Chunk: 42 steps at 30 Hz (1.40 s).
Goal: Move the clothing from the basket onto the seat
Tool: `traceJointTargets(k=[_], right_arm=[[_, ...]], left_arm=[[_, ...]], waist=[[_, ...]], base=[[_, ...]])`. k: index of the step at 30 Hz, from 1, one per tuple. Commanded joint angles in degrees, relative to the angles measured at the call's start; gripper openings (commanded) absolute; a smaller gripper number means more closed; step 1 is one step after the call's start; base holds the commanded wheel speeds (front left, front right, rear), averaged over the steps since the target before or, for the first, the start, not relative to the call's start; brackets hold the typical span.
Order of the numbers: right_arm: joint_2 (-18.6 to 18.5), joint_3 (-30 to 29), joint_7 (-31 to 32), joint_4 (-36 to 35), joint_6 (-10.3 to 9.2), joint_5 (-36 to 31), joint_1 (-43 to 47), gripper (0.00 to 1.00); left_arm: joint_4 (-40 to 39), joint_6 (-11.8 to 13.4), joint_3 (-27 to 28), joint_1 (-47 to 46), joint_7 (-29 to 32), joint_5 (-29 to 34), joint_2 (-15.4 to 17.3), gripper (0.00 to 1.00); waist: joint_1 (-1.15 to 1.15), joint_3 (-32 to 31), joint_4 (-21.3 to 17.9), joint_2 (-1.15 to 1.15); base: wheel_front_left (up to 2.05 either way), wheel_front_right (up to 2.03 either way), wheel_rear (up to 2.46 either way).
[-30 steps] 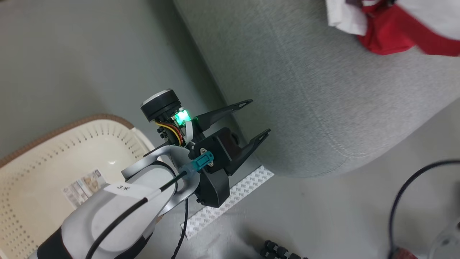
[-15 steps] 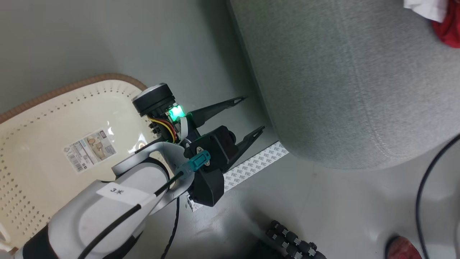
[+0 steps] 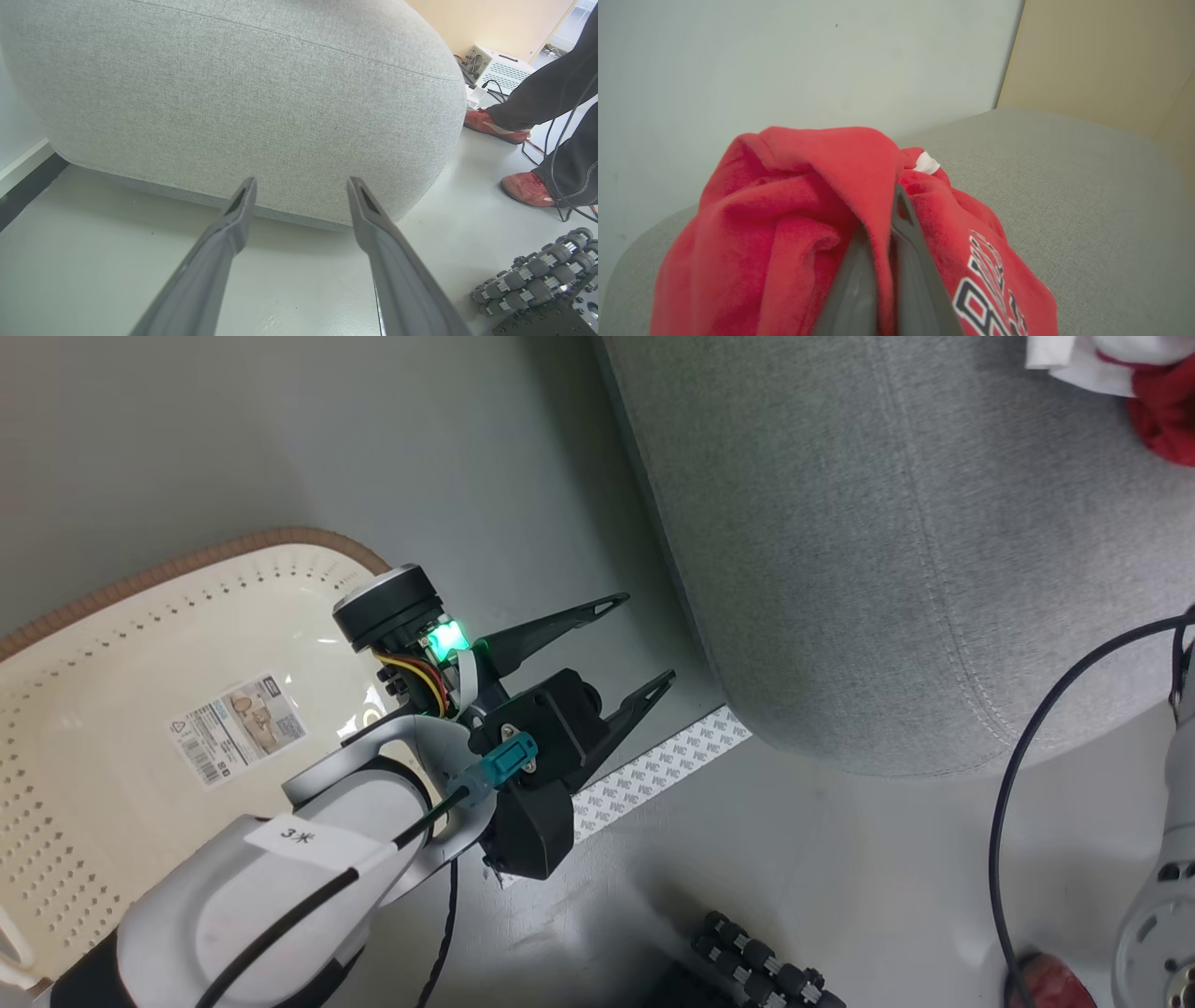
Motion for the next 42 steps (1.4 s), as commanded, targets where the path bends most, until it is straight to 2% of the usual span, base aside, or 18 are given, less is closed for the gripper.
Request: traceJointTargets(k=[1, 2, 3, 8, 14, 23, 30, 35, 42], right_arm=[[-0.1, -0.4, -0.1, 0.6, 0.03, -1.0, 1.7, 0.05], [0.1, -1.0, -0.1, 0.8, 0.03, -1.5, 2.0, 0.37], [0.2, -1.5, -0.1, 0.5, 0.03, -2.3, 2.3, 1.00], [2.5, -2.3, -0.1, -3.6, 0.03, -5.5, 6.7, 1.00], [5.1, 1.4, -0.1, -10.0, 0.03, -7.8, 13.7, 1.00], [5.5, 12.1, -0.1, -16.5, 0.03, -8.5, 23.3, 1.00], [4.3, 23.6, -0.1, -14.9, 0.02, -7.3, 27.6, 1.00], [3.6, 31.6, -0.1, -13.9, 0.01, -5.7, 30.1, 1.00], [3.1, 38.6, -0.1, -16.3, 0.01, -2.4, 33.8, 1.00]], left_arm=[[-0.1, 0.2, -0.2, 0.8, -0.1, -0.2, 0.3, 1.00], [0.0, 0.4, -0.2, 1.2, -0.4, -0.4, 0.3, 1.00], [0.0, 0.5, -0.3, 1.5, -0.6, -0.5, 0.3, 1.00], [0.8, 1.9, 0.4, 3.0, -2.1, -1.3, 0.3, 1.00], [2.3, 5.0, 2.1, 6.2, -5.5, -3.3, -0.1, 1.00], [5.7, 10.2, 6.8, 12.6, -13.0, -8.2, -1.3, 1.00], [9.5, 14.8, 12.2, 20.0, -19.7, -14.1, -2.6, 1.00], [10.5, 16.2, 16.0, 25.9, -23.3, -17.8, -3.4, 1.00], [8.8, 18.6, 22.9, 32.1, -24.2, -18.3, -4.2, 1.00]], waist=[[0.00, -1.0, -0.2, -0.01], [0.00, -1.5, -0.3, -0.01], [0.00, -2.0, -0.3, -0.01], [0.00, -5.1, -0.1, -0.01], [0.00, -9.9, 1.2, -0.01], [0.00, -18.7, 6.6, -0.01], [0.00, -26.1, 12.7, -0.01], [0.00, -31.0, 17.0, -0.01], [0.00, -36.1, 21.0, -0.01]], base=[[0.00, 0.00, 0.00], [0.00, 0.00, 0.00], [0.00, 0.00, 0.00], [0.00, 0.00, 0.00], [0.00, 0.00, 0.00], [0.00, 0.00, 0.00], [0.00, 0.00, 0.00], [0.00, 0.00, 0.00], [0.00, 0.00, 0.00]])
